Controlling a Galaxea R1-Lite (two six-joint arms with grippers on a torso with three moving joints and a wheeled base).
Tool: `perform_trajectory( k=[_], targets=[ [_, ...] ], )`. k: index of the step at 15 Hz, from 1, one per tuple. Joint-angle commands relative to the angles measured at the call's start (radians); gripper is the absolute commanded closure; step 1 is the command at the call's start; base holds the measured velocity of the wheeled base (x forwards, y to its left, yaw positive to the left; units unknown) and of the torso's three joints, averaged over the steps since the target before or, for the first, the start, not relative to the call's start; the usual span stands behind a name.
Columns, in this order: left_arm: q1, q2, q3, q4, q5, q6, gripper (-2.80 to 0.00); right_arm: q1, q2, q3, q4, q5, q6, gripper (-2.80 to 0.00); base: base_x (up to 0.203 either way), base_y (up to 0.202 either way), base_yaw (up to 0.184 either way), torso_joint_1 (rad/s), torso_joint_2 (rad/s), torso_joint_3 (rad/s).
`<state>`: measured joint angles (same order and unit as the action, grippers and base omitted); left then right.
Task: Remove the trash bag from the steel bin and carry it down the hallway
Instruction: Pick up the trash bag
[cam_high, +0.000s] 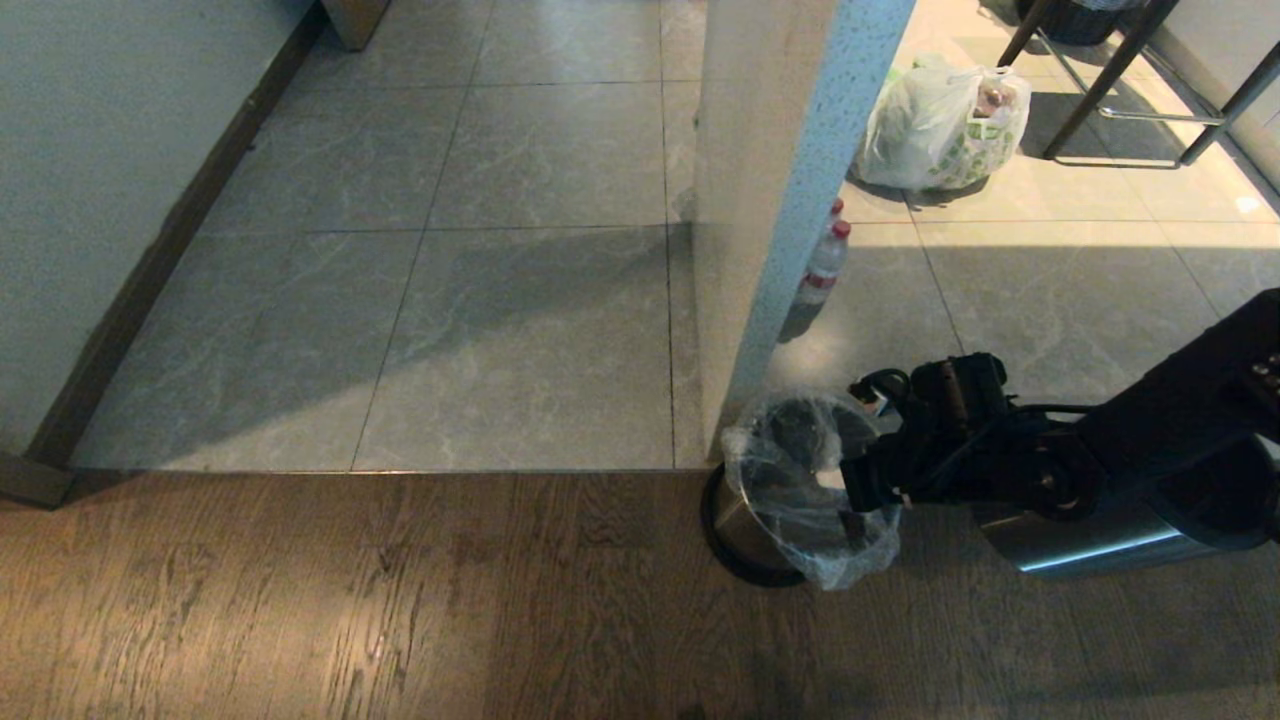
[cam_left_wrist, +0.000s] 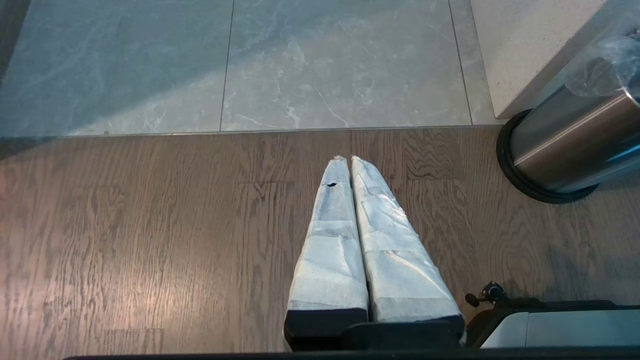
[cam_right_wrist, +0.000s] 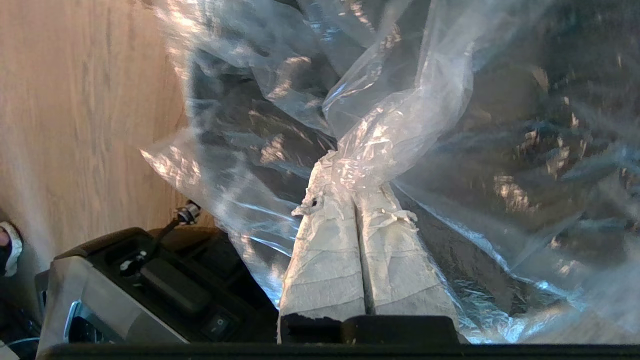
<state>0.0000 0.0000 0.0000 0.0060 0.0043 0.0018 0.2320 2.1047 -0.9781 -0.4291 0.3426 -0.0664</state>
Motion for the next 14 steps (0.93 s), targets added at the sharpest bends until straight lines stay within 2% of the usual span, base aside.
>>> perform_trajectory(
  k=[1,3,4,6,14],
  targets=[
    [0.0,0.0,0.0,0.0,0.0,0.0,0.0,0.015,-0.003,-0.002,-0.006,0.003,-0.001,0.0,0.0,0.0,0.0,0.0,0.0,0.0],
    [0.0,-0.001,0.0,0.0,0.0,0.0,0.0,0.018,-0.005,-0.008,-0.004,0.001,-0.009,0.0,0.0,0.0,0.0,0.0,0.0,0.0],
    [0.0,-0.001,0.0,0.0,0.0,0.0,0.0,0.019,-0.008,-0.005,-0.001,0.001,-0.026,-2.8,0.0,0.0,0.0,0.0,0.0,0.0],
    [0.0,0.0,0.0,0.0,0.0,0.0,0.0,0.025,-0.015,0.0,-0.005,0.001,-0.055,-2.8,0.0,0.0,0.0,0.0,0.0,0.0],
    [0.0,0.0,0.0,0.0,0.0,0.0,0.0,0.069,-0.026,0.015,0.007,-0.006,-0.084,-2.8,0.0,0.0,0.0,0.0,0.0,0.0]
  ],
)
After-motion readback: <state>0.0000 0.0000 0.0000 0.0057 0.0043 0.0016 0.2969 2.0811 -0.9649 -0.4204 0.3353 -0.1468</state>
